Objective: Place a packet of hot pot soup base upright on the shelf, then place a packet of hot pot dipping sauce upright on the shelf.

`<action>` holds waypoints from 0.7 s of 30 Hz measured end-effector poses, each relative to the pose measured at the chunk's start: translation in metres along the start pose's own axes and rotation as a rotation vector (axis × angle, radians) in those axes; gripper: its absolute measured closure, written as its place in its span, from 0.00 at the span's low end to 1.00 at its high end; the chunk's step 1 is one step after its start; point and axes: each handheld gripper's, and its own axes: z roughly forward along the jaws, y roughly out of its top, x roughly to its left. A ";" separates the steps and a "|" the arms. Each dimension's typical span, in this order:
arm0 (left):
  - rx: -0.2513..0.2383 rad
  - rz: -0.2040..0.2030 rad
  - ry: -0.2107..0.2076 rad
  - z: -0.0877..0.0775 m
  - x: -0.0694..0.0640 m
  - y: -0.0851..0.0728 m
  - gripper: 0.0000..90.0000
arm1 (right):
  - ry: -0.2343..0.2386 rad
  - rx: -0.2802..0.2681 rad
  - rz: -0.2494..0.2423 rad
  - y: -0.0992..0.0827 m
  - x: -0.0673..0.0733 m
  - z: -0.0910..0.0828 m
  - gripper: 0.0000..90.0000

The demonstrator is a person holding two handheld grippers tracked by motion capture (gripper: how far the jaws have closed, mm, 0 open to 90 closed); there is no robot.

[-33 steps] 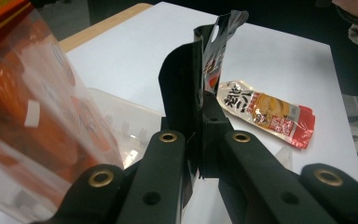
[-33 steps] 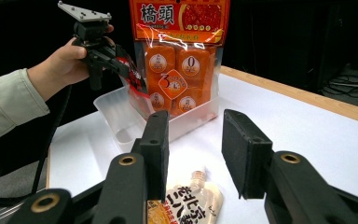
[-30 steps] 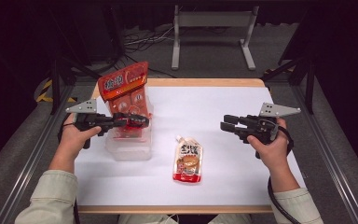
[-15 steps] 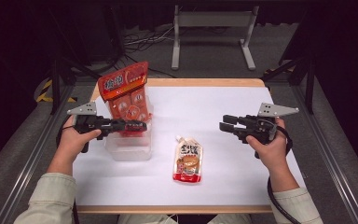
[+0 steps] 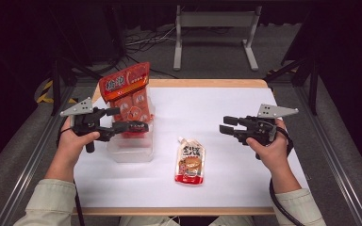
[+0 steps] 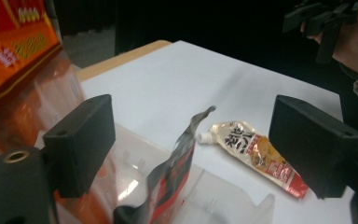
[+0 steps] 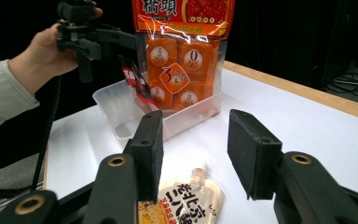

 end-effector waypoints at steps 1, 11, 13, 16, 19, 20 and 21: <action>-0.002 0.011 0.005 -0.001 -0.005 0.002 0.15 | -0.001 0.001 0.000 0.000 0.000 0.000 0.63; -0.022 0.023 0.082 -0.012 -0.057 -0.005 0.13 | -0.011 0.006 0.008 -0.004 0.001 0.000 0.62; -0.019 0.012 0.093 -0.015 -0.065 -0.010 0.13 | -0.014 0.011 0.009 -0.006 0.001 0.001 0.61; -0.016 0.016 0.101 -0.020 -0.074 -0.019 0.13 | -0.013 0.015 0.010 -0.007 0.002 0.004 0.60; 0.007 0.006 0.113 -0.023 -0.078 -0.025 0.13 | -0.011 0.019 0.013 -0.008 0.002 0.007 0.58; 0.009 -0.002 0.130 -0.025 -0.079 -0.027 0.13 | -0.011 0.021 0.013 -0.008 0.002 0.008 0.57; 0.009 -0.002 0.130 -0.025 -0.079 -0.027 0.13 | -0.011 0.024 0.013 -0.009 0.002 0.010 0.55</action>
